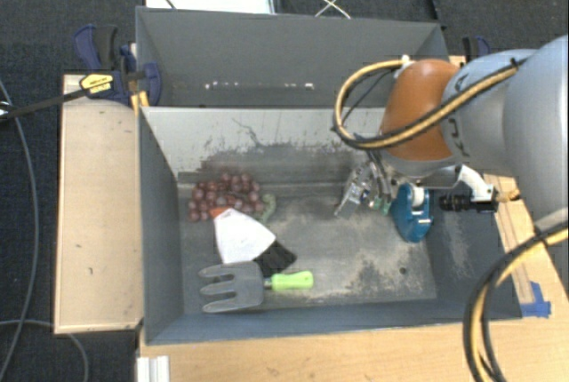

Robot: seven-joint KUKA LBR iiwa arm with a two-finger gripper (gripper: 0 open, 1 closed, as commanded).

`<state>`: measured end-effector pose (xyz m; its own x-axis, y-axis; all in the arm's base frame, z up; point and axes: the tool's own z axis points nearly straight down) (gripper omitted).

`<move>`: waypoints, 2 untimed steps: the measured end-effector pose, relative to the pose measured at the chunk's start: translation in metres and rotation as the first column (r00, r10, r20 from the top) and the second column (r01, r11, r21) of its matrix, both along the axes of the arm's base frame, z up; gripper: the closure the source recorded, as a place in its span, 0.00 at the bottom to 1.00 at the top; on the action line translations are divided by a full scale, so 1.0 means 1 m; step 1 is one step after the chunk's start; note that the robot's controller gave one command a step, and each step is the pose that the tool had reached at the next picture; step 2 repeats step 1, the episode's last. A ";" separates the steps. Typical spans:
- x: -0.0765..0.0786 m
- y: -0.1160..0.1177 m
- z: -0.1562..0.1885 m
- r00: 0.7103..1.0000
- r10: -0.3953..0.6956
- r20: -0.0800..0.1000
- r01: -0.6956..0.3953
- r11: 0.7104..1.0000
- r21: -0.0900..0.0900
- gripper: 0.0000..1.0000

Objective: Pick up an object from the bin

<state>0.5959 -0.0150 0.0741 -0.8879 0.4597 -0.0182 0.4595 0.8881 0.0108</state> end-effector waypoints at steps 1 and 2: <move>-0.001 0.000 -0.002 1.000 0.003 -0.004 -0.003 1.000 0.000 1.00; -0.001 0.000 -0.002 1.000 0.003 -0.004 -0.003 1.000 0.000 1.00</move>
Offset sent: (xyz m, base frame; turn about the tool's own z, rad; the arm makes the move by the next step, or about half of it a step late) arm 0.0000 0.0001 0.0209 -0.0008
